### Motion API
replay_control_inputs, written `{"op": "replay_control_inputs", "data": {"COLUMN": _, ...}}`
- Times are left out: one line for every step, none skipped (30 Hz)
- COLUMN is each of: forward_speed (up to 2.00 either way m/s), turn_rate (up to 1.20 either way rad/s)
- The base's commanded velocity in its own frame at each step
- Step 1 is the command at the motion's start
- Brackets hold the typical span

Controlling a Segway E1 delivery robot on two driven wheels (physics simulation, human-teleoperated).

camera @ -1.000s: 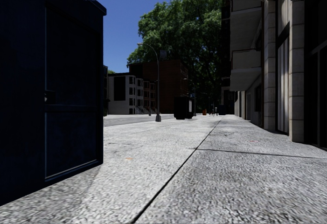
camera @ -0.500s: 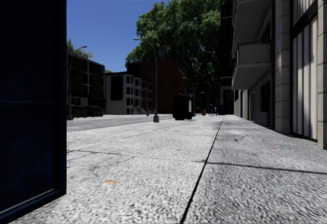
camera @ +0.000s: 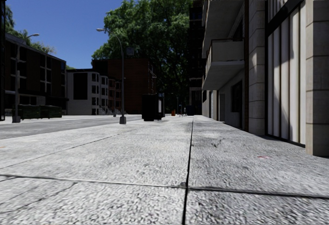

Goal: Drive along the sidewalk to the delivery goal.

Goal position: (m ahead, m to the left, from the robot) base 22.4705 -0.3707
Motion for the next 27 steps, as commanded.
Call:
{"op": "replay_control_inputs", "data": {"forward_speed": 2.0, "turn_rate": -0.47}}
{"op": "replay_control_inputs", "data": {"forward_speed": 2.0, "turn_rate": -0.47}}
{"op": "replay_control_inputs", "data": {"forward_speed": 2.0, "turn_rate": -0.47}}
{"op": "replay_control_inputs", "data": {"forward_speed": 2.0, "turn_rate": -0.47}}
{"op": "replay_control_inputs", "data": {"forward_speed": 2.0, "turn_rate": -0.47}}
{"op": "replay_control_inputs", "data": {"forward_speed": 2.0, "turn_rate": -0.47}}
{"op": "replay_control_inputs", "data": {"forward_speed": 2.0, "turn_rate": -0.47}}
{"op": "replay_control_inputs", "data": {"forward_speed": 2.0, "turn_rate": -0.47}}
{"op": "replay_control_inputs", "data": {"forward_speed": 2.0, "turn_rate": -0.45}}
{"op": "replay_control_inputs", "data": {"forward_speed": 2.0, "turn_rate": -0.2}}
{"op": "replay_control_inputs", "data": {"forward_speed": 2.0, "turn_rate": 0.0}}
{"op": "replay_control_inputs", "data": {"forward_speed": 2.0, "turn_rate": 0.0}}
{"op": "replay_control_inputs", "data": {"forward_speed": 2.0, "turn_rate": 0.0}}
{"op": "replay_control_inputs", "data": {"forward_speed": 2.0, "turn_rate": 0.0}}
{"op": "replay_control_inputs", "data": {"forward_speed": 2.0, "turn_rate": 0.0}}
{"op": "replay_control_inputs", "data": {"forward_speed": 2.0, "turn_rate": 0.0}}
{"op": "replay_control_inputs", "data": {"forward_speed": 2.0, "turn_rate": 0.0}}
{"op": "replay_control_inputs", "data": {"forward_speed": 2.0, "turn_rate": 0.0}}
{"op": "replay_control_inputs", "data": {"forward_speed": 2.0, "turn_rate": 0.0}}
{"op": "replay_control_inputs", "data": {"forward_speed": 2.0, "turn_rate": 0.0}}
{"op": "replay_control_inputs", "data": {"forward_speed": 2.0, "turn_rate": 0.0}}
{"op": "replay_control_inputs", "data": {"forward_speed": 2.0, "turn_rate": 0.0}}
{"op": "replay_control_inputs", "data": {"forward_speed": 2.0, "turn_rate": 0.0}}
{"op": "replay_control_inputs", "data": {"forward_speed": 2.0, "turn_rate": 0.0}}
{"op": "replay_control_inputs", "data": {"forward_speed": 2.0, "turn_rate": 0.0}}
{"op": "replay_control_inputs", "data": {"forward_speed": 2.0, "turn_rate": 0.0}}
{"op": "replay_control_inputs", "data": {"forward_speed": 2.0, "turn_rate": 0.0}}
